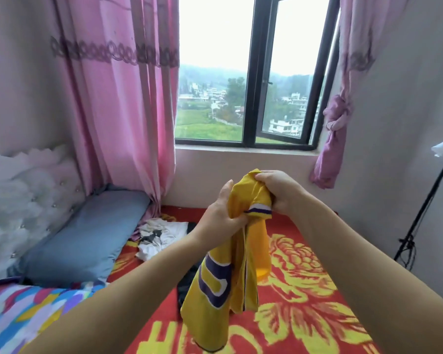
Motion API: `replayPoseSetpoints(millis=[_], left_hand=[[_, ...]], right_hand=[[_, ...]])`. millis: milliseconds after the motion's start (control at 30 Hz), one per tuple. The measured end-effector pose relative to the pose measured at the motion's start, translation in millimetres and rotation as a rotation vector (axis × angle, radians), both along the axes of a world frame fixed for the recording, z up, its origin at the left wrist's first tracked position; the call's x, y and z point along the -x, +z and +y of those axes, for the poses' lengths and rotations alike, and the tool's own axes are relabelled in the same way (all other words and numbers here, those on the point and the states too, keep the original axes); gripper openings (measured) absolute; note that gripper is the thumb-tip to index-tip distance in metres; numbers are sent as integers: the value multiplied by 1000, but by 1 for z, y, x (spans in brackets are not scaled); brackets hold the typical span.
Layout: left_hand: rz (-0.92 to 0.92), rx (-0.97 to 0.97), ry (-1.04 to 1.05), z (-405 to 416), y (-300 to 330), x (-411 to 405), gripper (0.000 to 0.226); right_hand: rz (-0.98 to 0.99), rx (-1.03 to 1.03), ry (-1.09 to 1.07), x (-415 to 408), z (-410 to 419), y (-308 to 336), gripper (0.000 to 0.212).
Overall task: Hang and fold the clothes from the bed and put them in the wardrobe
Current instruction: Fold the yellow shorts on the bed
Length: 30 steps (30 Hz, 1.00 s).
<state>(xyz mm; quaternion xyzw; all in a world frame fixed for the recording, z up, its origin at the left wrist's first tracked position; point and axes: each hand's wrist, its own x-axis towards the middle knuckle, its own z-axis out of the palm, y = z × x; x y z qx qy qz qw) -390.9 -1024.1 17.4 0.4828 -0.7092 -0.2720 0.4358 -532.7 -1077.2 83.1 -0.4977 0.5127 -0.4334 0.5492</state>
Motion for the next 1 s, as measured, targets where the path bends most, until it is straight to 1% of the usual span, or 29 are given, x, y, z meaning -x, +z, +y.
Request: replayPoseSetpoints(millis=[67, 100, 133, 167, 233, 300, 333, 367, 400, 433, 467, 500, 533, 567, 600, 667, 700, 767, 833, 867, 933, 1000], left_hand=[[-11, 94, 29, -6, 5, -2, 61], [-32, 143, 57, -8, 7, -4, 49], [-50, 183, 86, -11, 11, -6, 40], [-65, 206, 113, -13, 15, -9, 36], [-120, 265, 173, -18, 23, -13, 42], [-156, 395, 206, -16, 25, -13, 50], [-138, 457, 186, -13, 22, -12, 51], [-110, 475, 143, -10, 13, -10, 51], [-84, 420, 97, -6, -1, -8, 55], [-75, 278, 68, -2, -18, -6, 63], [-120, 78, 57, 1, -37, -5, 70], [-243, -94, 55, 3, -56, -6, 70], [-403, -192, 55, 4, -73, -8, 58], [-507, -203, 60, 3, -84, -9, 39], [-520, -169, 77, 2, -86, -10, 27], [-374, -112, 92, 1, -71, -12, 30], [-295, -103, 101, -1, -58, -15, 32], [-111, -131, 101, -3, -24, -23, 35], [133, -281, 40, -5, 6, -32, 28], [210, -372, 12, -6, 19, -36, 23], [249, -475, -16, -10, 37, -36, 21], [194, -520, -43, -14, 48, -32, 24]], right_hand=[[42, 80, 74, 2, 7, 4, 18], [32, 105, 90, 3, 9, 6, 20], [-3, 118, 97, 4, 10, 7, 21], [-56, 123, 95, 5, 11, 8, 22], [-186, 114, 50, 6, 9, 9, 23], [-320, 83, -62, 6, 2, 11, 22], [-377, 63, -119, 7, -2, 12, 23], [-423, 45, -165, 7, -6, 13, 24], [-456, 27, -196, 8, -9, 15, 26], [-491, 11, -214, 9, -10, 16, 27], [-512, 6, -221, 9, -11, 18, 28], [-524, 12, -224, 8, -11, 19, 29], [-507, 22, -247, 7, -11, 19, 30], [-480, 33, -274, 5, -10, 18, 30], [-436, 36, -305, 6, -11, 13, 29], [-374, 32, -348, 12, -12, -2, 18], [-364, 29, -340, 17, -13, -10, 16], [-360, 3, -281, 28, -14, -22, 32], [-331, -14, -169, 32, -11, -28, 45], [-285, -10, -113, 31, -8, -29, 49], [-185, 18, 21, 25, 3, -28, 47], [-47, 110, 143, 18, 18, -22, 46]])
